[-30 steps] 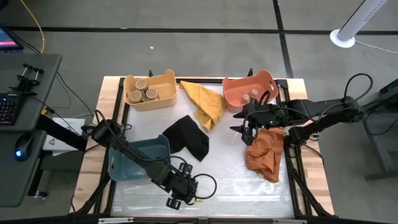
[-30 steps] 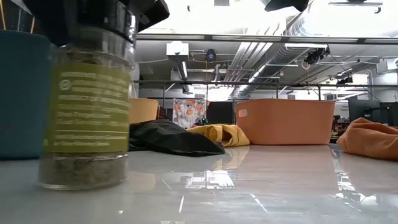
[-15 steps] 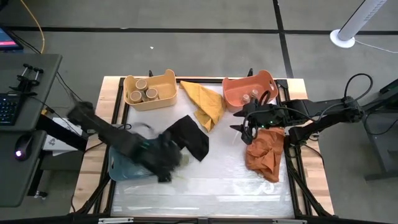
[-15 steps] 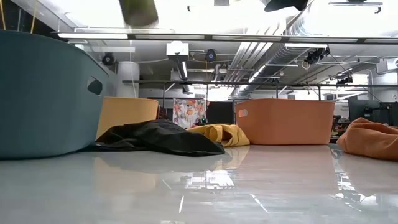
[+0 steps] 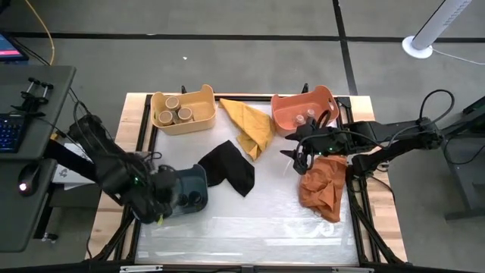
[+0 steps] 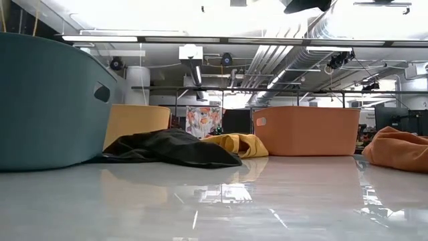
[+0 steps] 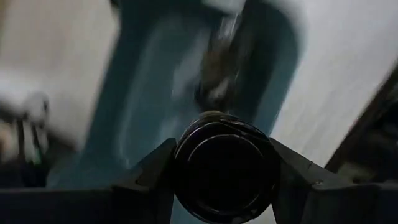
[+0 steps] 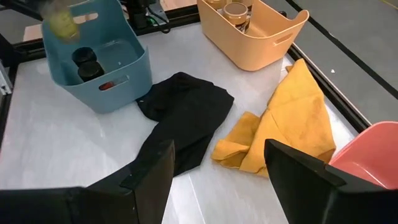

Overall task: Sort spices by type
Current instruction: Put the black spice bottle into the blue bin

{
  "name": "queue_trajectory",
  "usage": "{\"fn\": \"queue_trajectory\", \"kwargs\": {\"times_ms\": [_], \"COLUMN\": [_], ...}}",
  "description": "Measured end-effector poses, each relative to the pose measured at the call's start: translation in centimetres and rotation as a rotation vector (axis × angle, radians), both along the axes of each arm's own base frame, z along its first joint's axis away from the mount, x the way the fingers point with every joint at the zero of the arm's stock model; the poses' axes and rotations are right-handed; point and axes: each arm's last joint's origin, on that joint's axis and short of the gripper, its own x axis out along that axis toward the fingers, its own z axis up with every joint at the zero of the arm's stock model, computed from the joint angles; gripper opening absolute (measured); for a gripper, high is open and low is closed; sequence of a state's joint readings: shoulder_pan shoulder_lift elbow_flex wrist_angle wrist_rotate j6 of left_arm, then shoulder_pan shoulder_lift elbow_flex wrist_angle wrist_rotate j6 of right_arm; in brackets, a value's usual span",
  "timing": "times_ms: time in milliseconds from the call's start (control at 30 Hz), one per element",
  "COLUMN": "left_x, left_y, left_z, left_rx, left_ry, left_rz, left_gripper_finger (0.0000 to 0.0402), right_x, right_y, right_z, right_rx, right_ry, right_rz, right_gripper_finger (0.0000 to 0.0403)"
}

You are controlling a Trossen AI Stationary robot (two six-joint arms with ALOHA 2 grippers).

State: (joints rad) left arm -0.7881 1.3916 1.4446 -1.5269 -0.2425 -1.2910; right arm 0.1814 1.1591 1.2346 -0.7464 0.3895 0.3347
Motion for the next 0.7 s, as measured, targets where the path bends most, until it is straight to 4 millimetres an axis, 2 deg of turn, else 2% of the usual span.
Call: {"fn": "queue_trajectory", "kwargs": {"times_ms": [100,267,433,700], "left_x": [-0.8,-1.9,-2.1,-1.9], "left_y": [-1.5,-2.5,-2.4,-2.0], "left_z": [-2.7,-4.5,-6.7,-9.4], "left_rx": [-0.009,0.028,0.104,0.123], "left_ry": [0.127,0.157,0.142,0.027], "left_rz": [0.049,0.175,0.265,0.452], "left_gripper_finger": [0.0166,0.0166,0.0166,0.0166], "right_x": [0.0,0.0,0.0,0.0], "right_y": [0.0,-0.2,-0.3,-0.3], "right_z": [0.0,0.0,0.0,0.0], "right_rx": [-0.008,-0.010,-0.010,-0.008], "right_ry": [0.000,0.006,0.005,0.004], "right_rz": [-0.006,-0.012,-0.017,-0.018], "right_gripper_finger": [0.0245,0.0245,0.0245,0.0245]}}
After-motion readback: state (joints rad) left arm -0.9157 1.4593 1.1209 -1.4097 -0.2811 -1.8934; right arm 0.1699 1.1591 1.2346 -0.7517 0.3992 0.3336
